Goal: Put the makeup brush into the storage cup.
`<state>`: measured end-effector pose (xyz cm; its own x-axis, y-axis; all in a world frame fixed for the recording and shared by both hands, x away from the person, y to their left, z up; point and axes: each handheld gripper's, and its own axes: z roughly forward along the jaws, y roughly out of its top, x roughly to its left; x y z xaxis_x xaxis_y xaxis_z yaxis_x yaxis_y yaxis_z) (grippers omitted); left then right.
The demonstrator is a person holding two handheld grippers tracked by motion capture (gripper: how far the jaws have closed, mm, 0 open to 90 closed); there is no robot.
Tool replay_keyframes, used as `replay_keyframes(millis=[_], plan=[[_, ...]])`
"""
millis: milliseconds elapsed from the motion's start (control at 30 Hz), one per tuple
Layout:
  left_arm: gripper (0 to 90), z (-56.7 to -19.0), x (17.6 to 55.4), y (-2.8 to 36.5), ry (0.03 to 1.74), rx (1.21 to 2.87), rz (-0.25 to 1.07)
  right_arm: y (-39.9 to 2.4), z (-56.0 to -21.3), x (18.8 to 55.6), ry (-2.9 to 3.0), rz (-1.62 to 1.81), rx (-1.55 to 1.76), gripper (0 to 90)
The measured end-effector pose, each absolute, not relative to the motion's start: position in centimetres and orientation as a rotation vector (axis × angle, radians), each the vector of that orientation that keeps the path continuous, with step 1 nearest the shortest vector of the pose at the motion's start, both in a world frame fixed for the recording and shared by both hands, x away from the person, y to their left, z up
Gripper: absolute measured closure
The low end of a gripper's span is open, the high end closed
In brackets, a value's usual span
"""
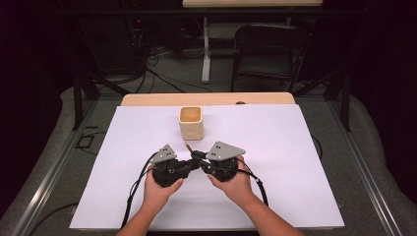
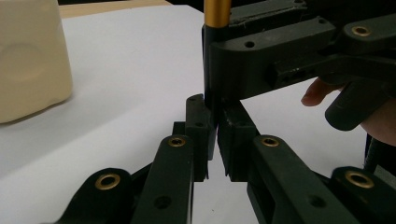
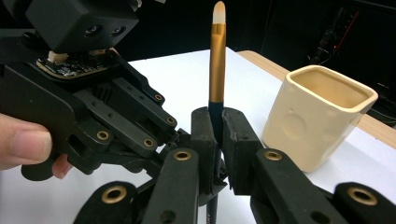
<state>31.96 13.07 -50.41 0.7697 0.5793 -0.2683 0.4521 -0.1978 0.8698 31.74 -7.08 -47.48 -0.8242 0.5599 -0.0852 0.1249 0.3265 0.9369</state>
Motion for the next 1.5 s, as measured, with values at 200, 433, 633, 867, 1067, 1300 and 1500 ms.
replay_keyframes(millis=[200, 433, 633, 867, 1067, 1300, 1500], plan=[[83.5, -50.4, 32.0, 13.2, 0.796, 1.835, 0.126, -7.0, -47.5, 31.8, 2.204, 1.503, 0.606, 83.1], [83.7, -50.4, 32.0, 13.2, 0.8, 1.833, 0.127, -7.0, -47.5, 31.8, 2.21, 1.502, 0.606, 83.0], [83.8, -50.4, 32.0, 13.2, 0.8, 1.831, 0.127, -7.1, -47.5, 31.8, 2.208, 1.508, 0.616, 82.0], [83.8, -50.4, 32.0, 13.2, 0.801, 1.833, 0.133, -7.3, -47.4, 31.8, 2.204, 1.509, 0.625, 75.7], [83.9, -50.4, 32.1, 13.5, 0.808, 1.835, 0.14, -7.6, -47.1, 31.6, 2.19, 1.522, 0.627, 72.8], [83.9, -50.2, 32.2, 13.9, 0.815, 1.838, 0.148, -8.0, -46.8, 31.2, 2.175, 1.522, 0.621, 72.4], [84.0, -50.0, 32.3, 14.2, 0.832, 1.828, 0.145, -8.2, -46.7, 30.9, 2.174, 1.5, 0.607, 72.5]])
